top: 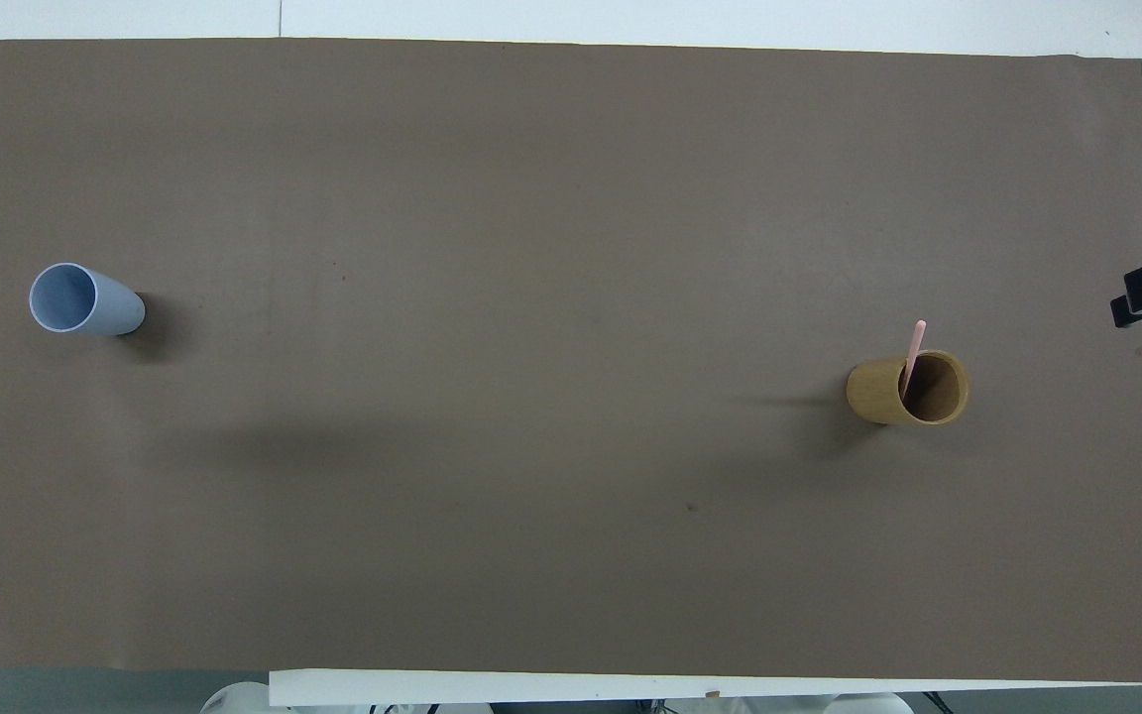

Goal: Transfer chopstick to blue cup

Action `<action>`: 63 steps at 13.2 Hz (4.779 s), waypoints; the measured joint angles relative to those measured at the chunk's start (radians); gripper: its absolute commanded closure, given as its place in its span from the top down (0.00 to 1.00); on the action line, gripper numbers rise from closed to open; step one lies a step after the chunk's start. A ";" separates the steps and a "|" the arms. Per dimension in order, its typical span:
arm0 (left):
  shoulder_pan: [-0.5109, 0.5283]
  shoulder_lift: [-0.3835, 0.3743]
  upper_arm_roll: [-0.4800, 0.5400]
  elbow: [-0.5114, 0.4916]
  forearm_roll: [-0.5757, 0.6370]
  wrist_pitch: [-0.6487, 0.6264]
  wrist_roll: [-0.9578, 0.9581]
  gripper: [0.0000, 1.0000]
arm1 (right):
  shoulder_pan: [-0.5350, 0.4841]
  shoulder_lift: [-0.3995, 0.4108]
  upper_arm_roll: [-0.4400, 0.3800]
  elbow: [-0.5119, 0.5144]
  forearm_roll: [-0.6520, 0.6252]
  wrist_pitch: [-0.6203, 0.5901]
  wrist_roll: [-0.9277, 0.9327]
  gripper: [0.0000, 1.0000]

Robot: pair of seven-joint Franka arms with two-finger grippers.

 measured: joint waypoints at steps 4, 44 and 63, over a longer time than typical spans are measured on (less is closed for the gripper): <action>0.126 0.032 0.005 -0.239 0.001 0.349 0.007 0.99 | 0.000 0.000 0.001 0.000 0.000 0.000 0.000 0.99; -0.497 0.176 -0.002 -0.066 0.074 0.223 -0.908 0.99 | 0.064 -0.262 -0.025 -0.909 0.553 0.983 -0.943 0.40; -0.109 0.082 -0.022 0.234 -0.025 -0.304 -0.060 1.00 | 0.061 -0.260 -0.026 -0.727 0.500 0.788 -0.816 0.00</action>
